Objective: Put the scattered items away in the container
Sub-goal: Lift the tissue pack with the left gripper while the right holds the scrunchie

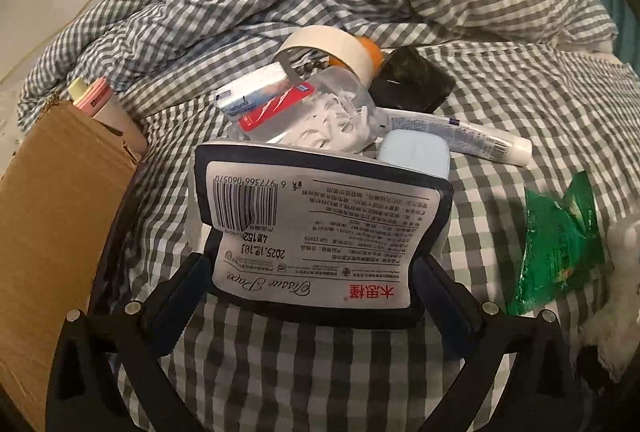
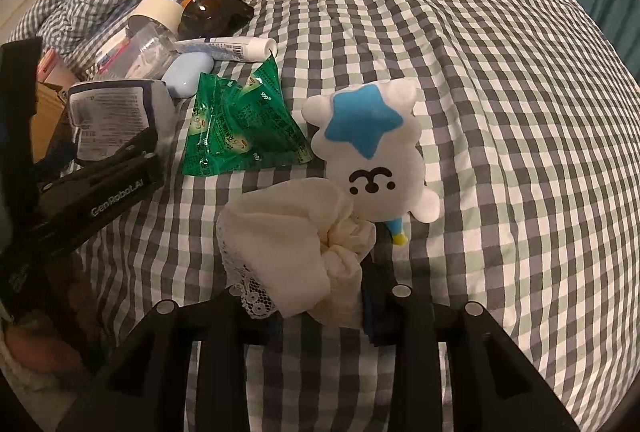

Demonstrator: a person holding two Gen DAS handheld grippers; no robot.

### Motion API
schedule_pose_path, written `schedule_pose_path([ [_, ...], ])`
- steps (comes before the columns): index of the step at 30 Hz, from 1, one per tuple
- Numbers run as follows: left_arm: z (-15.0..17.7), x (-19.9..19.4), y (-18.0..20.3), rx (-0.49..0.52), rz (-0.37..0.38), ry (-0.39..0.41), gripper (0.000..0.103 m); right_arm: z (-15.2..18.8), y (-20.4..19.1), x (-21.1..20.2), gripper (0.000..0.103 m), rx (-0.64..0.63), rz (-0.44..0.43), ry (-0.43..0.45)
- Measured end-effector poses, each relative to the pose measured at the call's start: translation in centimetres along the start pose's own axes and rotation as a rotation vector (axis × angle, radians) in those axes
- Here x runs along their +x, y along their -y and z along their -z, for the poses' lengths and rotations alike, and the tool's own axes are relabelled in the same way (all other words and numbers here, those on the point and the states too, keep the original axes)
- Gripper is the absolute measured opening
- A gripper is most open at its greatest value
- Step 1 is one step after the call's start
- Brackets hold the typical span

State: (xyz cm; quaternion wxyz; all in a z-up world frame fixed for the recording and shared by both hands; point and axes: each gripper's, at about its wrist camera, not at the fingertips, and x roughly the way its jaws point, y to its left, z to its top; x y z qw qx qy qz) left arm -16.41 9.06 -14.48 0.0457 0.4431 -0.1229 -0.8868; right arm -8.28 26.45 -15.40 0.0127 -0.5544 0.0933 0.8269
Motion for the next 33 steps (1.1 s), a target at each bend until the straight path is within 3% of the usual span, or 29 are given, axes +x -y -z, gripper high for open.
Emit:
schedule_pose_path([
  [3,0.4,-1.4,0.4,0.031,0.021,0.032,0.103,0.0,0.0,0.0,0.032,0.000,0.002,0.001],
  [8,0.8,-1.2,-0.3,-0.001,0.066,0.001,0.103,0.0,0.1,0.1,0.032,-0.005,0.005,0.001],
  [13,1.1,0.6,-0.2,0.004,0.043,0.001,0.103,-0.1,0.0,0.2,0.032,-0.008,0.009,-0.001],
  [17,0.8,2.1,-2.8,-0.115,0.187,-0.065,0.103,-0.2,-0.1,0.2,0.032,-0.010,0.010,0.000],
  [19,0.7,2.1,-3.1,-0.094,0.204,-0.076,0.103,-0.2,0.0,0.2,0.032,-0.010,0.010,0.000],
  [22,0.7,1.5,-3.3,-0.088,0.242,-0.093,0.086,-0.1,0.1,-0.1,0.030,0.008,0.001,0.006],
  [23,0.8,0.9,-3.3,-0.085,0.254,-0.089,0.067,-0.1,0.1,-0.3,0.027,0.010,-0.004,0.009],
  [24,0.9,0.3,-3.3,-0.083,0.268,-0.081,0.057,0.0,0.0,-0.5,0.027,0.012,-0.008,0.013],
  [25,1.0,-0.3,-3.4,-0.086,0.292,-0.081,0.014,0.0,0.0,-0.8,0.027,0.014,-0.011,0.020],
  [26,1.0,-0.5,-3.5,-0.089,0.306,-0.088,0.003,-0.1,0.0,-1.2,0.026,0.015,-0.014,0.033],
  [30,1.1,-2.0,-4.3,-0.105,0.326,-0.070,0.004,-0.5,-0.3,-2.2,0.026,0.010,-0.015,0.058],
  [33,1.3,-3.8,-5.1,-0.098,0.304,-0.001,0.020,-0.4,-0.5,-2.3,0.026,0.010,-0.019,0.058],
])
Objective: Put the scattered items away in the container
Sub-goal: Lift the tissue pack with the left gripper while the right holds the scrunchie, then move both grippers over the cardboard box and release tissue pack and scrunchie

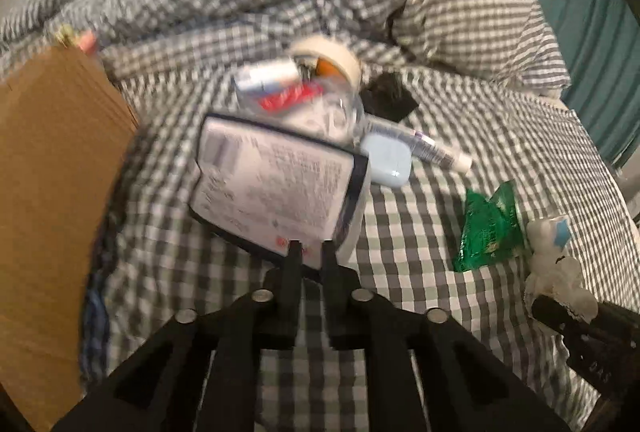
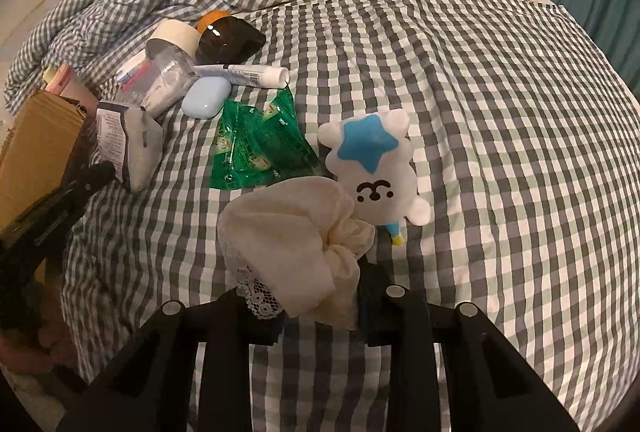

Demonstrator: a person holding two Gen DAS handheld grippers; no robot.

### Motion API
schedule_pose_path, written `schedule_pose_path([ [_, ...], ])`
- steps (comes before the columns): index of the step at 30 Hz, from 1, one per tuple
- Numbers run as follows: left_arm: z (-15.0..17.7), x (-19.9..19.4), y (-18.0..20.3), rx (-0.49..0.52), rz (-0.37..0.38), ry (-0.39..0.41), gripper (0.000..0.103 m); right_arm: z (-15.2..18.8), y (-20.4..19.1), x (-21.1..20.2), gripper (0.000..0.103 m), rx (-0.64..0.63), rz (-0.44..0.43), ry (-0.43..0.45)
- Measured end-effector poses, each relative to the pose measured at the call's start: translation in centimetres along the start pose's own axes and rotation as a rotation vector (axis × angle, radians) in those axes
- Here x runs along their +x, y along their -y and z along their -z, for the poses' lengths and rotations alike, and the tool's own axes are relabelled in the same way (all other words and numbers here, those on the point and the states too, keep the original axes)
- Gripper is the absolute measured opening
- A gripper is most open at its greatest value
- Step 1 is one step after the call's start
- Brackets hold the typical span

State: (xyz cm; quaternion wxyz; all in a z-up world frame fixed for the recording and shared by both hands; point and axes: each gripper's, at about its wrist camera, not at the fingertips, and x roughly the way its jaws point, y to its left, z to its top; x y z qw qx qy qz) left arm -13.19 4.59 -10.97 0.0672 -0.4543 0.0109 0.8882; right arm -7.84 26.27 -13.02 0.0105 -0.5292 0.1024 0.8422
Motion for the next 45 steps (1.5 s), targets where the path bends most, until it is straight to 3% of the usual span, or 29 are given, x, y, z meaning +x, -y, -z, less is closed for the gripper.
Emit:
schedule_pose_path([
  [1,0.0,-0.5,0.1,0.007,-0.007,0.014,0.047,0.0,-0.1,0.1,0.026,-0.002,-0.001,-0.003],
  [2,0.0,-0.9,0.1,0.010,-0.021,0.029,0.086,0.1,-0.1,0.1,0.026,-0.002,-0.001,-0.004],
  [3,0.0,-1.4,0.2,0.010,-0.043,0.055,0.098,0.1,-0.2,0.1,0.026,0.000,-0.002,-0.003],
  [4,0.1,-1.7,0.3,0.014,-0.056,0.089,0.103,0.2,-0.2,0.1,0.026,-0.001,-0.004,-0.005],
  [7,0.2,-1.1,1.3,0.054,-0.098,0.114,0.103,0.3,-0.2,0.1,0.026,-0.002,-0.001,-0.007],
  [11,0.3,3.3,2.0,0.082,-0.203,0.052,0.103,0.4,0.1,0.1,0.027,0.000,0.001,-0.013],
  [13,0.2,6.6,1.6,0.070,-0.282,-0.021,0.103,0.4,0.3,0.1,0.027,0.003,0.004,-0.015],
  [16,0.1,7.2,-0.3,-0.032,-0.191,-0.020,0.103,0.4,0.4,0.2,0.027,0.004,0.006,-0.020],
  [18,-0.2,7.4,-0.9,-0.053,-0.125,-0.049,0.087,0.3,0.3,0.2,0.027,0.005,0.004,-0.021],
  [22,-0.6,5.9,-0.5,-0.001,-0.110,-0.054,0.028,0.2,-0.1,-0.3,0.027,-0.005,-0.001,-0.008],
  [28,-0.2,1.9,-1.3,-0.022,-0.078,-0.025,0.025,-0.1,-1.3,-2.8,0.026,-0.032,-0.012,0.036],
  [37,-0.9,-8.2,-1.0,0.004,-0.057,0.107,0.025,-0.5,-6.1,-8.5,0.026,-0.108,-0.055,0.145],
  [45,0.6,-11.4,-1.8,-0.006,-0.039,0.118,0.025,0.8,-8.5,-11.5,0.026,-0.146,-0.059,0.184],
])
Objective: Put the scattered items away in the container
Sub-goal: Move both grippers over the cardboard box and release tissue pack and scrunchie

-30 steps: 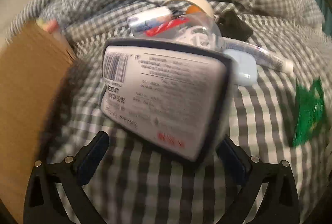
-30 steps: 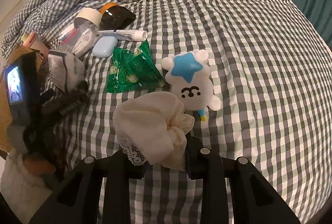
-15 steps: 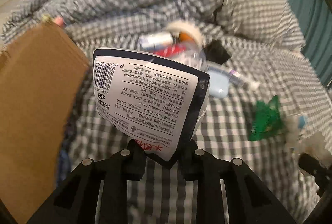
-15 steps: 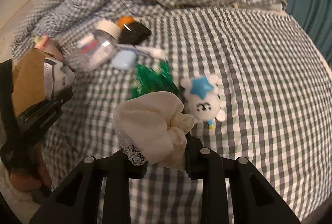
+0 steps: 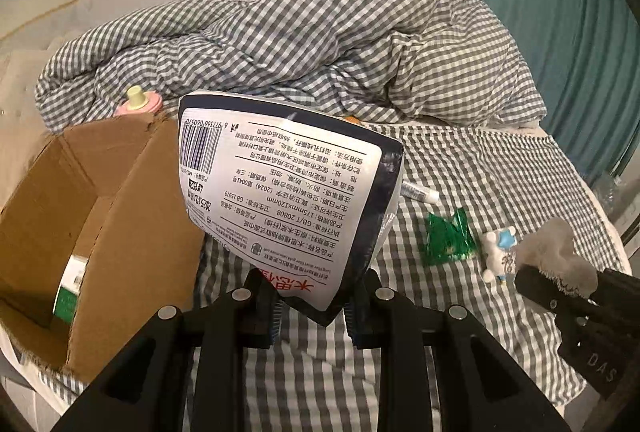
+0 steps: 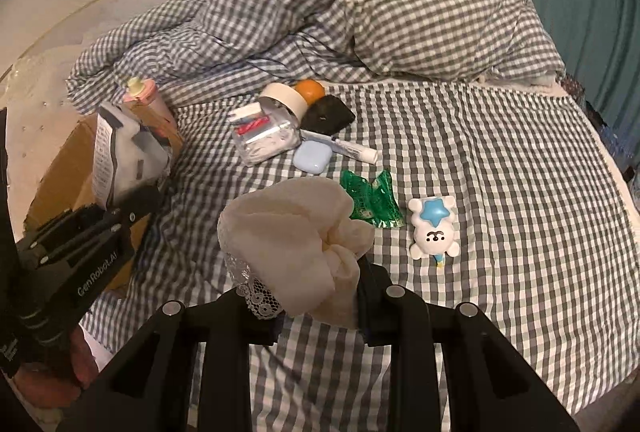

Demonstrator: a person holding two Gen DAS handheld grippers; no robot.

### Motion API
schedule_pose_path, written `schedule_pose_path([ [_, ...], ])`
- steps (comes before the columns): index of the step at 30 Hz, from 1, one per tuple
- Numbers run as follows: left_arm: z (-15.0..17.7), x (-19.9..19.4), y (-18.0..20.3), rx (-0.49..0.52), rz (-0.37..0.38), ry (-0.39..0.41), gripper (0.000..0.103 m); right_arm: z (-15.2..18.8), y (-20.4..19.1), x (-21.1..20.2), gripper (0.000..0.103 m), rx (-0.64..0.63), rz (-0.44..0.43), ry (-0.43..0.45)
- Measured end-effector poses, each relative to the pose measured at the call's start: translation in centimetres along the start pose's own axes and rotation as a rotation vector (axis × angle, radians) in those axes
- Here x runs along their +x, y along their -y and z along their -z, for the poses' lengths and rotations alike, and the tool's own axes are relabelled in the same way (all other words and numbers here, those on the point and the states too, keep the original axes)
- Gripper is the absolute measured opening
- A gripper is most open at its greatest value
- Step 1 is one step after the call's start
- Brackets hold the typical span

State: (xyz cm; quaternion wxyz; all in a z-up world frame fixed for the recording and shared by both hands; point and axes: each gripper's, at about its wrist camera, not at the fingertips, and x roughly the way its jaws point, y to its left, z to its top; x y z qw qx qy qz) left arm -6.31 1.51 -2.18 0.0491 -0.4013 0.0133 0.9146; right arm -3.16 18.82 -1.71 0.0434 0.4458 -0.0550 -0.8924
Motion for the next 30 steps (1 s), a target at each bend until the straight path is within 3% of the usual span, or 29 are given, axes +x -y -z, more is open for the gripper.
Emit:
schedule_pose_path([
  [7,0.2,-4.9,-3.4,-0.043,-0.008,0.069,0.025,-1.1,-4.3,-2.2,0.026,-0.065,-0.062,0.040],
  [11,0.0,-7.0,-7.3,-0.096,-0.045,0.107,0.025,-3.1,-8.9,-2.5,0.026,-0.125,-0.140,0.065],
  [22,1.5,-6.1,-18.4,-0.264,-0.175,0.048,0.026,-8.4,-24.1,2.3,0.027,-0.292,-0.319,0.041],
  [24,1.7,-5.6,-19.6,-0.298,-0.199,0.044,0.035,-9.1,-26.1,3.9,0.035,-0.289,-0.343,0.040],
  [25,1.8,-5.2,-20.4,-0.320,-0.211,0.042,0.056,-9.3,-26.7,4.4,0.060,-0.284,-0.348,0.043],
  [26,1.9,-5.1,-20.9,-0.334,-0.224,0.045,0.086,-9.9,-27.7,5.6,0.093,-0.277,-0.335,0.040],
  [28,2.1,-5.1,-21.7,-0.358,-0.261,0.071,0.103,-10.4,-28.8,6.6,0.099,-0.288,-0.303,0.044],
  [30,2.3,-5.1,-22.1,-0.369,-0.268,0.082,0.103,-10.7,-29.3,6.9,0.099,-0.298,-0.280,0.055],
])
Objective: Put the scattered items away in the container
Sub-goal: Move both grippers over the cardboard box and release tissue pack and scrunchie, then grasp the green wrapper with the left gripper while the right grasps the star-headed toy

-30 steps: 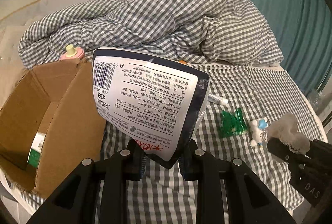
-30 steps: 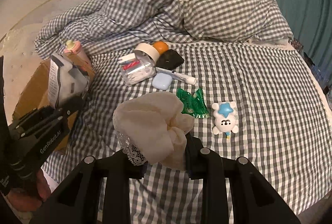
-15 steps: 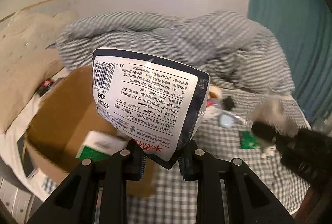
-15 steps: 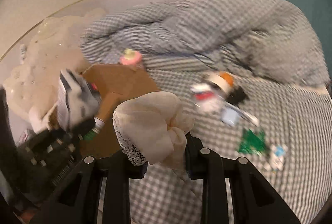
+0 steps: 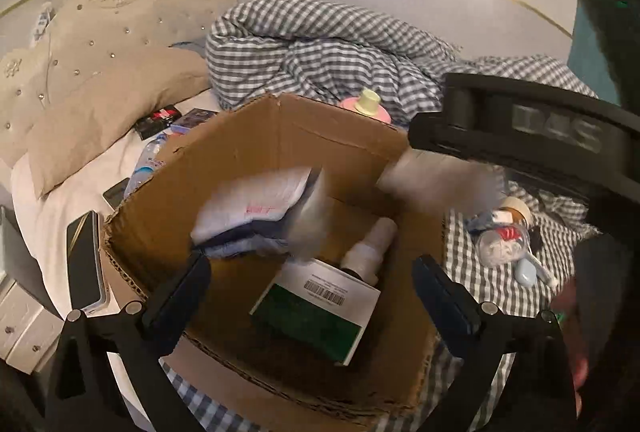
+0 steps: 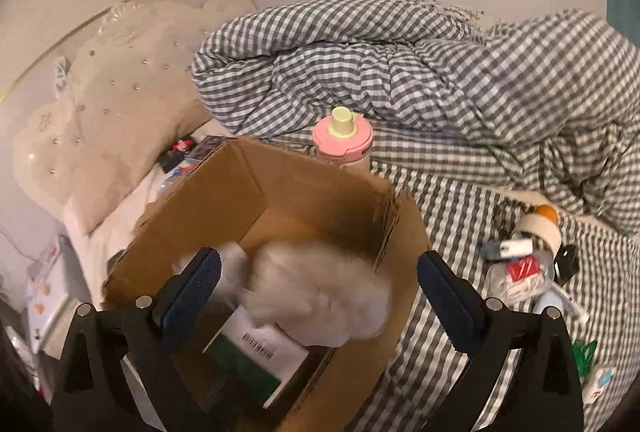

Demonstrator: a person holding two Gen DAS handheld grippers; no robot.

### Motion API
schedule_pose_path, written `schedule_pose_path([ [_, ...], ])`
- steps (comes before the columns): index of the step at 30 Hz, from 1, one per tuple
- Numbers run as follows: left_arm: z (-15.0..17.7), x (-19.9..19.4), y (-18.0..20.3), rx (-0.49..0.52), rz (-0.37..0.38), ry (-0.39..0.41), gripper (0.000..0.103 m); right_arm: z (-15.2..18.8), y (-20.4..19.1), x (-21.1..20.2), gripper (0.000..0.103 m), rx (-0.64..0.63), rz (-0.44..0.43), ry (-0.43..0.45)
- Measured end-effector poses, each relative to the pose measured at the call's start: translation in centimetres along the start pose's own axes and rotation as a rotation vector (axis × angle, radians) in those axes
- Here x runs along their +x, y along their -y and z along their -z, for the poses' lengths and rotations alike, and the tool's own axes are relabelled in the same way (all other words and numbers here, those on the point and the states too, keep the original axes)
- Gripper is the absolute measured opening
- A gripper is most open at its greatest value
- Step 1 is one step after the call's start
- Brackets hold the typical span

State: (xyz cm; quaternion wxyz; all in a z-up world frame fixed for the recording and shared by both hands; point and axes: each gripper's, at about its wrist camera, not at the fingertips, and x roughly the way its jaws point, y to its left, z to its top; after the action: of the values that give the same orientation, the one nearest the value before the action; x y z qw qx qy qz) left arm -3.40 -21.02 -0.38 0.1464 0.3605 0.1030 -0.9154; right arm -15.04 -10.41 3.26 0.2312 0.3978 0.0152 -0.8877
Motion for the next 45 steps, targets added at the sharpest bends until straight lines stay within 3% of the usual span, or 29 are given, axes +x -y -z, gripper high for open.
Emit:
schedule_pose_path([
  [3,0.0,0.8,0.1,0.016,-0.002,-0.026,0.103,-0.1,0.3,-0.8,0.099,0.004,-0.024,0.013],
  [10,0.1,0.5,2.7,0.052,0.033,-0.025,0.103,0.7,3.4,-5.3,0.099,0.016,0.036,0.063],
  [16,0.7,-1.7,6.8,0.127,0.089,0.014,0.103,3.6,10.7,-12.0,0.099,0.092,0.135,0.112],
  [23,3.0,-2.9,13.1,0.208,0.206,0.020,0.103,11.8,22.2,-17.4,0.099,0.206,0.355,0.071],
  [30,6.5,-0.4,20.0,0.313,0.277,-0.049,0.103,18.8,30.2,-15.4,0.099,0.385,0.392,-0.053],
  [35,8.4,2.6,23.6,0.379,0.287,-0.120,0.103,20.2,32.8,-12.9,0.099,0.398,0.412,-0.095],
  [45,9.9,5.6,27.2,0.422,0.331,-0.173,0.103,21.3,36.3,-5.7,0.096,0.384,0.422,-0.221],
])
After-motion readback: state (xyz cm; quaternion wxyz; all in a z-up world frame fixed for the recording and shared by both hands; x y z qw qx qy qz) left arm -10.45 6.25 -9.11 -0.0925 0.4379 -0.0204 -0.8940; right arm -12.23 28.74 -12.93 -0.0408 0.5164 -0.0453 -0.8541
